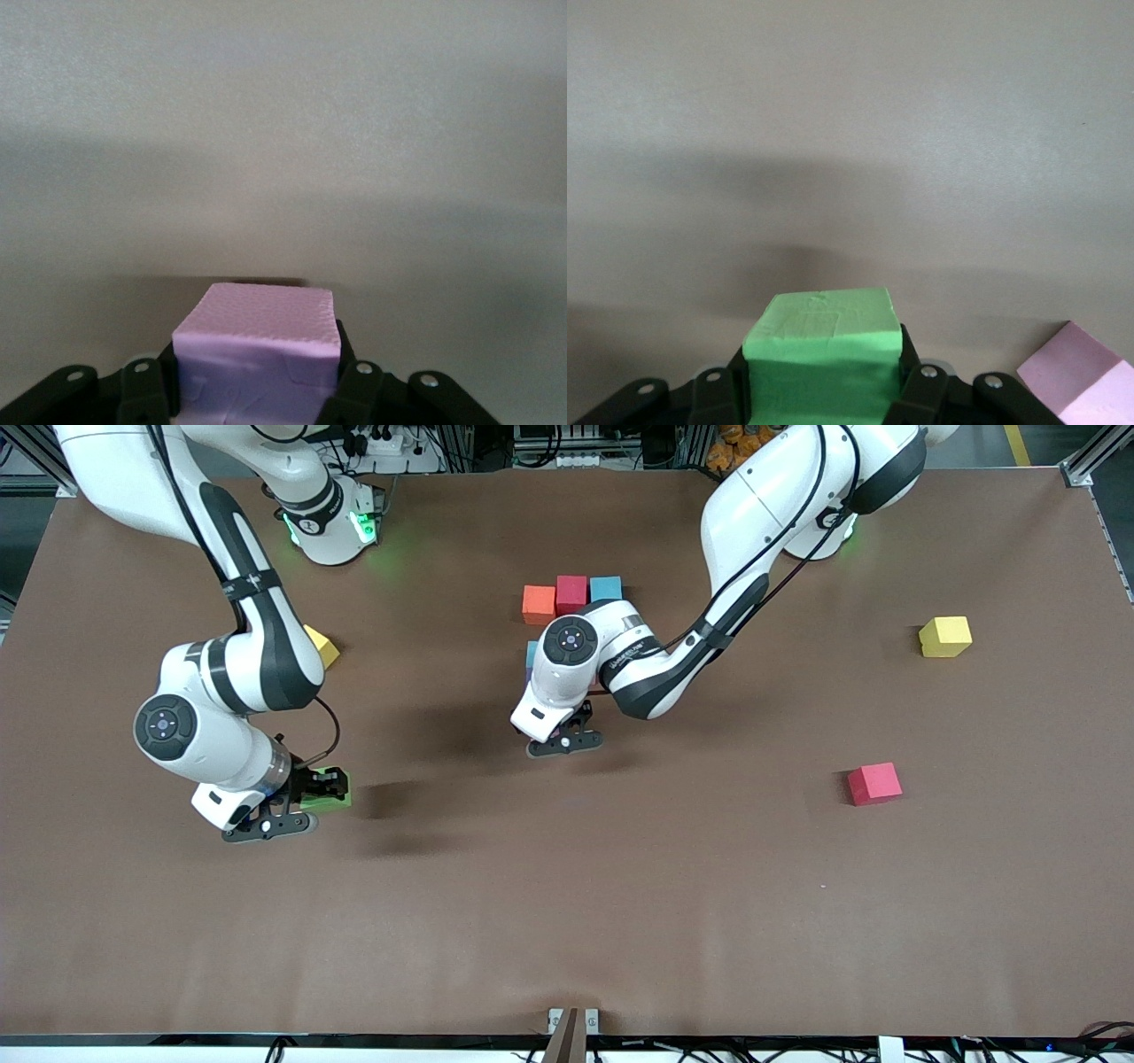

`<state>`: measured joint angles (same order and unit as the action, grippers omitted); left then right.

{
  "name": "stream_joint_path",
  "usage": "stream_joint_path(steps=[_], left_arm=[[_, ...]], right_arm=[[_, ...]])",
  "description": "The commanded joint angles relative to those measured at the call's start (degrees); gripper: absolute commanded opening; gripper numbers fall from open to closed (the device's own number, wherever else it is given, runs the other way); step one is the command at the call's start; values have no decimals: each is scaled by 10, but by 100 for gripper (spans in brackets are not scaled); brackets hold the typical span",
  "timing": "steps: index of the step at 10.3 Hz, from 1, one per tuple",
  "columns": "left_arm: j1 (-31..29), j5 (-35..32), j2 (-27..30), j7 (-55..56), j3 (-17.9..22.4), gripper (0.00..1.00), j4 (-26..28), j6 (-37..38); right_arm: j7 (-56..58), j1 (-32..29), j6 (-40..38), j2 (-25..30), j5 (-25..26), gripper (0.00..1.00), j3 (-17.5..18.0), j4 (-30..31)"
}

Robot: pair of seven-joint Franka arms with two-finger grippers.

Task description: Form number 2 with 11 blocks

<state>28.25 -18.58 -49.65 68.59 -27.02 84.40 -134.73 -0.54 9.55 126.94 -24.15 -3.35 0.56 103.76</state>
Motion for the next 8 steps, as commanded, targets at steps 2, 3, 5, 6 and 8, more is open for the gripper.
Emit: stream_joint_path(steps=[2, 3, 5, 6, 8], left_arm=[[33, 0, -3, -10, 28, 36, -13, 11], [37, 0, -3, -12, 33, 37, -13, 11], [37, 0, -4, -14, 34, 39, -13, 11], [37, 0, -4, -15, 35, 40, -13, 11], [37, 0, -4, -15, 35, 40, -13, 11]], right_arm=[[-33, 13, -9, 16, -6, 9, -1, 6], [-33, 12, -9, 16, -6, 9, -1, 6], [-34, 9, -9, 16, -6, 9, -1, 7], [-33, 7, -9, 16, -6, 10, -1, 7], [-33, 6, -9, 16, -6, 10, -1, 7]])
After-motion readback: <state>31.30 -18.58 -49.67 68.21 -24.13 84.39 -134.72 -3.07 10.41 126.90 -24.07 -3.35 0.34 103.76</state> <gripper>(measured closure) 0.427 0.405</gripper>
